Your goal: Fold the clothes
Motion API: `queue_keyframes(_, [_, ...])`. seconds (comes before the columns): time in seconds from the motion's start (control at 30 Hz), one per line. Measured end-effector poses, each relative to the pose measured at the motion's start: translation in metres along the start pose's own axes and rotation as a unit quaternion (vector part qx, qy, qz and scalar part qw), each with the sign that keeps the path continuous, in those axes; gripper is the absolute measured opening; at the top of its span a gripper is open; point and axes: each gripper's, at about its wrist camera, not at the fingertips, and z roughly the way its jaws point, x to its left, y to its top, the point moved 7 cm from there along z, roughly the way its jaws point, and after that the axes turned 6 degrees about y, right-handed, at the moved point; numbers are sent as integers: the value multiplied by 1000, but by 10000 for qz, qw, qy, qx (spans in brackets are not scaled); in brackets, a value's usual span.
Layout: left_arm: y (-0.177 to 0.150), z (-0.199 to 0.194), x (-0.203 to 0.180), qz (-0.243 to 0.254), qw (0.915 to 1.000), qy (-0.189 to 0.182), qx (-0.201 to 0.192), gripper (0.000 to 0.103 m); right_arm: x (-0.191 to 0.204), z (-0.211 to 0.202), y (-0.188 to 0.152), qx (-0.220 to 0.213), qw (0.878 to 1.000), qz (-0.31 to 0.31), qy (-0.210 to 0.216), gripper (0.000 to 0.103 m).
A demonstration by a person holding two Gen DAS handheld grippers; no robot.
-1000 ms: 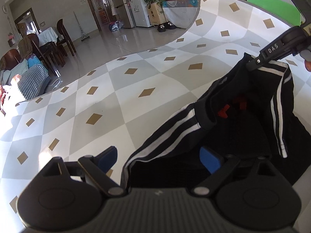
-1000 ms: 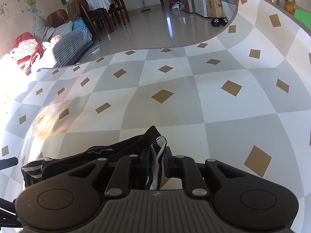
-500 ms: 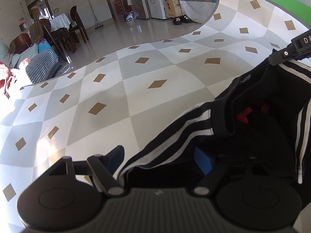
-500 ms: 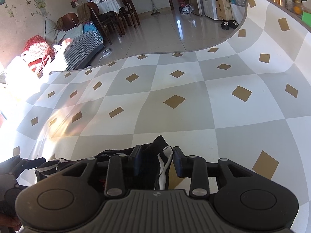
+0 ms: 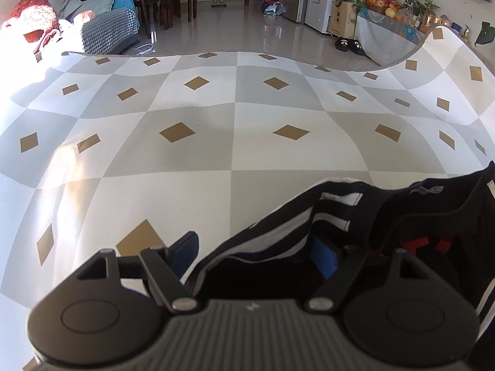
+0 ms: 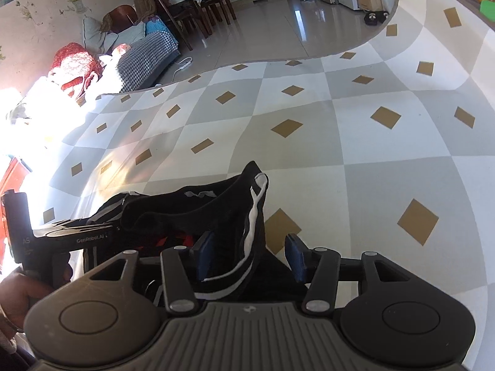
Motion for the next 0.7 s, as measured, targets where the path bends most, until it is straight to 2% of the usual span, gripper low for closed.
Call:
queue_keyframes(0.23, [1, 6, 0, -353, 9993, -84, 114, 76, -11, 4, -7, 224, 9962, 728, 425, 49])
queue_keyframes(0.37, [1, 7, 5, -578, 9980, -161, 199, 78, -2, 16, -12, 427, 9961, 612, 467, 49])
queue_keyframes(0.47, [1, 7, 8, -736, 9968, -214, 234, 80, 9, 22, -16, 445, 9976, 256, 458, 48])
queue_keyframes(0.53, [3, 7, 10, -853, 9958, -246, 235, 82, 15, 25, -17, 433, 9986, -45, 284, 27])
queue_keyframes(0.6, [6, 4, 10, -915, 9952, -286, 185, 82, 12, 21, -7, 122, 9998, -48, 155, 12])
queue_keyframes(0.7, [11, -3, 11, -987, 9946, -302, 64, 87, 8, 14, 9, -354, 9994, -44, -39, 8])
